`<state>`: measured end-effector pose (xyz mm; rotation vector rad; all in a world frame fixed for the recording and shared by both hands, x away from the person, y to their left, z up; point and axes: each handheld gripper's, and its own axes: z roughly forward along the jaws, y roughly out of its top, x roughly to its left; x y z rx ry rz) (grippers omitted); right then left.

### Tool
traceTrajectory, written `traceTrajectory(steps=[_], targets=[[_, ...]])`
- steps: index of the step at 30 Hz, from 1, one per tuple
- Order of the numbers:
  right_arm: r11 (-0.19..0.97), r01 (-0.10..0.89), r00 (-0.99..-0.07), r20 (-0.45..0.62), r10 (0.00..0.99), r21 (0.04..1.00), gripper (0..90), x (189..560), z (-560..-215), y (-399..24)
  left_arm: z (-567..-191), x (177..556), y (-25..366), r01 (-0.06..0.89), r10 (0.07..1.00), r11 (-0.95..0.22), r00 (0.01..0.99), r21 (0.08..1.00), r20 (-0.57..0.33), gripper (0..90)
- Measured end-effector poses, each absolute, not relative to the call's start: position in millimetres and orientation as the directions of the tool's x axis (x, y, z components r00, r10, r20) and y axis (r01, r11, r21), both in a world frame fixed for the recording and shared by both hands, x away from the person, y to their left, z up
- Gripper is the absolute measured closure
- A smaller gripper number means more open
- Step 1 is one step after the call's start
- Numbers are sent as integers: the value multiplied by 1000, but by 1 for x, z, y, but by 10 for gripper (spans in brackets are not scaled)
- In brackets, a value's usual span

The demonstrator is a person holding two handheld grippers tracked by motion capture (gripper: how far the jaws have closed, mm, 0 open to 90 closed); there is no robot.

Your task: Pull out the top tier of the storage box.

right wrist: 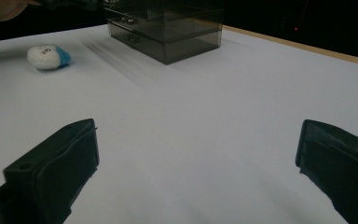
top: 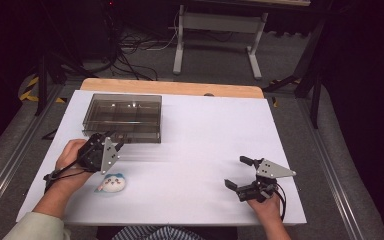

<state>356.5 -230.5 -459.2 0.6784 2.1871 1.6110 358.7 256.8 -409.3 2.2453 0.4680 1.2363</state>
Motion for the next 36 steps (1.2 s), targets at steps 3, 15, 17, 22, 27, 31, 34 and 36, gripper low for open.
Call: traceTrajectory(steps=[3,15,17,22,27,31,34,36], targets=[[242,176,-827,10,561,954,0,357,-459,-231,-405,360,262,48,553,-766,558,641,619,506],[242,176,-828,11,561,954,0,357,-459,-231,-388,368,283,94,610,-598,697,796,377,419],[243,175,-828,8,561,954,0,357,-459,-230,-385,371,290,112,615,-547,727,830,307,398],[242,177,-827,11,562,954,0,357,-459,-231,-379,377,300,155,622,-443,763,883,178,331],[243,177,-827,11,562,954,0,357,-459,-230,-374,383,309,188,606,-378,790,907,89,246],[244,178,-827,11,562,953,0,357,-459,-230,-372,388,309,208,587,-380,808,901,61,177],[244,178,-826,10,564,953,0,357,-460,-230,-369,393,305,223,559,-408,828,885,49,173],[243,181,-825,12,564,953,0,357,-460,-230,-368,397,301,234,546,-438,836,868,50,168]])
